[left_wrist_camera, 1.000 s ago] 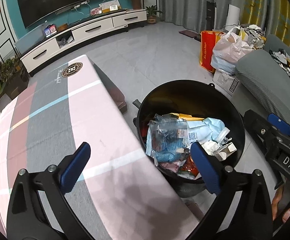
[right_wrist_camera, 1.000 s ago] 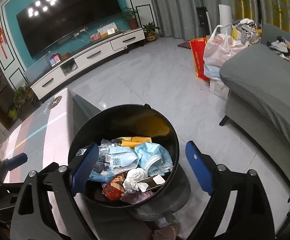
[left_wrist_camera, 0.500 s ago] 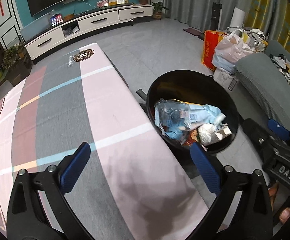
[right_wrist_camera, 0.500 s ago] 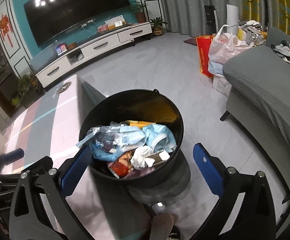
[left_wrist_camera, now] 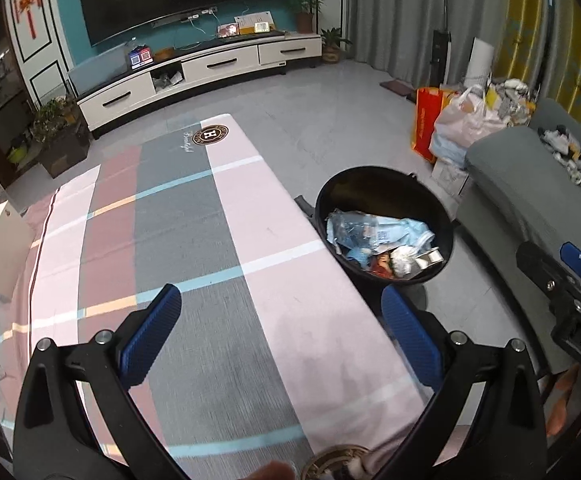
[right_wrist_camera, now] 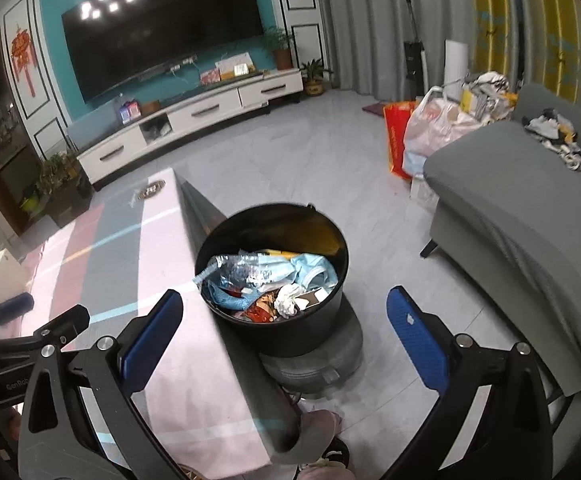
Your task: Collect trash
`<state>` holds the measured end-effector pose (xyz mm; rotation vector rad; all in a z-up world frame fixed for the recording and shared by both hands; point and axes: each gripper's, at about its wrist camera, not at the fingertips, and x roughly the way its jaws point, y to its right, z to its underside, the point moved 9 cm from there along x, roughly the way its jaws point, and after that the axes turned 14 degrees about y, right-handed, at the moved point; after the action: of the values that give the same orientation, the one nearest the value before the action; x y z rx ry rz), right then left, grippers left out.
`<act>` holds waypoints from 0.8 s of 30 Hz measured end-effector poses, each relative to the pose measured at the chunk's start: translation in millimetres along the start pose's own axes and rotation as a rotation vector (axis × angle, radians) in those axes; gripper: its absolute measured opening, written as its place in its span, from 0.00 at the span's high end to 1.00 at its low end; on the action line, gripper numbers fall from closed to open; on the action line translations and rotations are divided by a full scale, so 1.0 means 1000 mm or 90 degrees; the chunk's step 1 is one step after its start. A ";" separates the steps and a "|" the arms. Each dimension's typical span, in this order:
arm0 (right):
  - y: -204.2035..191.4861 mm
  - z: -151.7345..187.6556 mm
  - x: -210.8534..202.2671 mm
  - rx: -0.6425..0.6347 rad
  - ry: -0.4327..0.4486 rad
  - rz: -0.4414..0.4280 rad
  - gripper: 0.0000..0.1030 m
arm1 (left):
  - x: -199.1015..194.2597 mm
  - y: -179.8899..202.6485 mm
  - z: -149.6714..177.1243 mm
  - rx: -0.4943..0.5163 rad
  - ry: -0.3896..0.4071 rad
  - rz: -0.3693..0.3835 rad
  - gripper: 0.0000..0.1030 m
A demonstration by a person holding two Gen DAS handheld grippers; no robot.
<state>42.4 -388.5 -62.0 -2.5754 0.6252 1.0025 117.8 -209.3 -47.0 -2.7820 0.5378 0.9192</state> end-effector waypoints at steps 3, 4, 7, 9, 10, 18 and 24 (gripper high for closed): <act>-0.002 -0.004 -0.015 -0.018 0.002 0.009 0.03 | -0.020 -0.003 -0.003 -0.008 0.009 -0.010 0.03; -0.003 -0.005 -0.018 -0.022 0.003 0.012 0.03 | -0.025 -0.003 -0.004 -0.008 0.010 -0.013 0.03; -0.009 -0.009 -0.030 -0.035 0.010 0.005 0.03 | -0.037 -0.003 -0.006 -0.005 0.009 -0.018 0.03; -0.013 -0.012 -0.033 -0.042 0.013 0.000 0.03 | -0.044 -0.002 -0.007 -0.004 0.013 -0.021 0.03; -0.014 -0.013 -0.035 -0.045 0.015 0.001 0.03 | -0.046 -0.002 -0.008 -0.001 0.015 -0.023 0.03; -0.017 -0.016 -0.038 -0.055 0.017 0.012 0.03 | -0.053 -0.008 -0.010 0.022 0.029 -0.054 0.03; -0.022 -0.016 -0.033 -0.072 0.012 0.019 0.03 | -0.050 -0.009 -0.008 0.021 0.025 -0.052 0.03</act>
<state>41.1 -367.2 -25.0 -2.6838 0.6312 1.0526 87.7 -189.1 -10.1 -2.7746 0.4381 0.8326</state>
